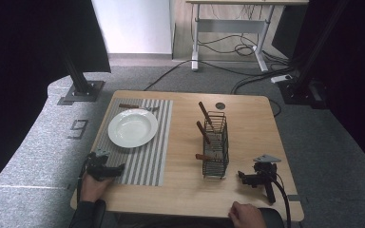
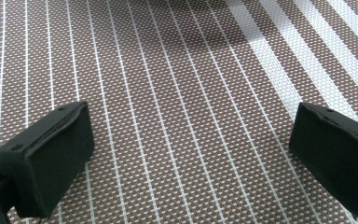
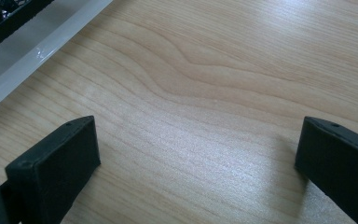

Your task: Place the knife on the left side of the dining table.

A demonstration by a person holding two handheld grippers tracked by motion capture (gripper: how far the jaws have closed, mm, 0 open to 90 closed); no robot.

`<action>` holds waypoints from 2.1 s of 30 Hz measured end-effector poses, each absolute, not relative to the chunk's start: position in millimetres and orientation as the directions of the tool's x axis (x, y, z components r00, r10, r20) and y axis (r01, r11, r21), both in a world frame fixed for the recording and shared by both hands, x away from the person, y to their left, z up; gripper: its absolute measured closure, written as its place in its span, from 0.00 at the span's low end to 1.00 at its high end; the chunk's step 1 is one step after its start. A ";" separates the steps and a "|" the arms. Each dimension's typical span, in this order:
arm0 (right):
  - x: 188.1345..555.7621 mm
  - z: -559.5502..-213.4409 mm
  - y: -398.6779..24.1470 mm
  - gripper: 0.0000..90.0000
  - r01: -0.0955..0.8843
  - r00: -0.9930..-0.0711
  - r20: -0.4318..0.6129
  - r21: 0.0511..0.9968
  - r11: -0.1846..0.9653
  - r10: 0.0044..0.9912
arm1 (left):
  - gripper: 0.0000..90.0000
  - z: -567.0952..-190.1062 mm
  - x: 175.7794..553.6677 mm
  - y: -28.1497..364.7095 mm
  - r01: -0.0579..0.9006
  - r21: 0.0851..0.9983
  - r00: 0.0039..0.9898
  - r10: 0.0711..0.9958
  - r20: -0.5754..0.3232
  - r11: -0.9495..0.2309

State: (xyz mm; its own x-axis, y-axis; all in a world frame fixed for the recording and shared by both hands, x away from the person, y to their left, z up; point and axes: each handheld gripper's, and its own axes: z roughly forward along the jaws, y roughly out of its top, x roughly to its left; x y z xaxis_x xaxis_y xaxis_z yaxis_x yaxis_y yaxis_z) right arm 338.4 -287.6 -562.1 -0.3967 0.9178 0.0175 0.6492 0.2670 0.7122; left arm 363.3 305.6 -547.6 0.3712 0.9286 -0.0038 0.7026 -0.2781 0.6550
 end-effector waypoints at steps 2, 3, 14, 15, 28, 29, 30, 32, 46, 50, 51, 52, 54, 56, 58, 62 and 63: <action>338.4 -562.1 -287.6 0.00 0.649 -0.397 0.017 0.712 0.267 0.918 | 0.00 -546.3 363.2 305.3 0.707 0.651 0.373 0.928 -0.010 -0.277; 338.4 -562.1 -287.6 0.00 0.649 -0.397 0.018 0.712 0.267 0.918 | 0.01 -545.7 363.1 305.1 0.707 0.652 0.372 0.928 -0.011 -0.276; 338.4 -562.1 -287.6 0.00 0.649 -0.397 0.018 0.712 0.267 0.918 | 0.02 -523.9 366.0 293.3 0.671 0.680 0.423 0.906 -0.024 -0.296; 338.4 -562.1 -287.6 0.00 0.649 -0.397 0.018 0.712 0.267 0.918 | 0.02 -520.6 367.1 291.5 0.668 0.681 0.429 0.903 -0.022 -0.300; 338.4 -562.1 -287.6 0.00 0.649 -0.397 0.018 0.712 0.267 0.918 | 0.04 -476.0 380.7 262.5 0.617 0.699 0.500 0.866 0.006 -0.361; 338.4 -562.1 -287.7 0.00 0.649 -0.397 0.017 0.712 0.267 0.918 | 0.04 -474.2 381.6 260.9 0.615 0.700 0.504 0.864 0.007 -0.364; 338.4 -562.1 -287.6 0.00 0.649 -0.397 0.018 0.712 0.267 0.918 | 0.04 -471.9 382.7 258.8 0.613 0.699 0.509 0.861 0.008 -0.368; 338.4 -562.1 -287.6 0.00 0.649 -0.397 0.017 0.712 0.267 0.918 | 0.04 -467.0 384.9 254.0 0.609 0.700 0.517 0.856 0.008 -0.374; 338.5 -562.1 -287.7 0.00 0.649 -0.397 0.017 0.712 0.268 0.917 | 0.07 -433.1 400.7 224.5 0.576 0.710 0.570 0.822 0.005 -0.404; 338.5 -562.1 -287.7 0.00 0.649 -0.398 0.016 0.712 0.268 0.917 | 0.08 -425.7 405.5 215.4 0.573 0.715 0.580 0.814 -0.007 -0.402; 338.5 -562.2 -287.7 0.00 0.648 -0.397 0.016 0.713 0.268 0.918 | 0.08 -424.0 406.8 213.1 0.572 0.713 0.584 0.812 -0.006 -0.405; 338.5 -562.2 -287.7 0.00 0.648 -0.397 0.016 0.713 0.268 0.918 | 0.08 -424.0 406.8 213.1 0.572 0.713 0.584 0.812 -0.006 -0.405; 338.5 -562.2 -287.7 0.00 0.648 -0.397 0.017 0.713 0.268 0.918 | 0.08 -418.7 410.3 206.6 0.567 0.713 0.593 0.806 -0.007 -0.411; 338.5 -562.2 -287.7 0.00 0.648 -0.397 0.017 0.713 0.267 0.918 | 0.09 -414.7 412.6 202.6 0.562 0.714 0.599 0.801 -0.004 -0.417; 338.5 -562.2 -287.7 0.00 0.648 -0.397 0.016 0.713 0.268 0.918 | 0.09 -410.6 414.9 198.8 0.556 0.717 0.605 0.796 -0.002 -0.421; 338.5 -562.2 -287.7 0.00 0.648 -0.397 0.017 0.713 0.268 0.918 | 0.10 -403.0 418.9 191.8 0.546 0.718 0.616 0.788 0.005 -0.432; 338.5 -562.2 -287.7 0.00 0.648 -0.397 0.017 0.713 0.268 0.918 | 0.10 -401.4 419.7 190.3 0.545 0.719 0.617 0.787 0.006 -0.433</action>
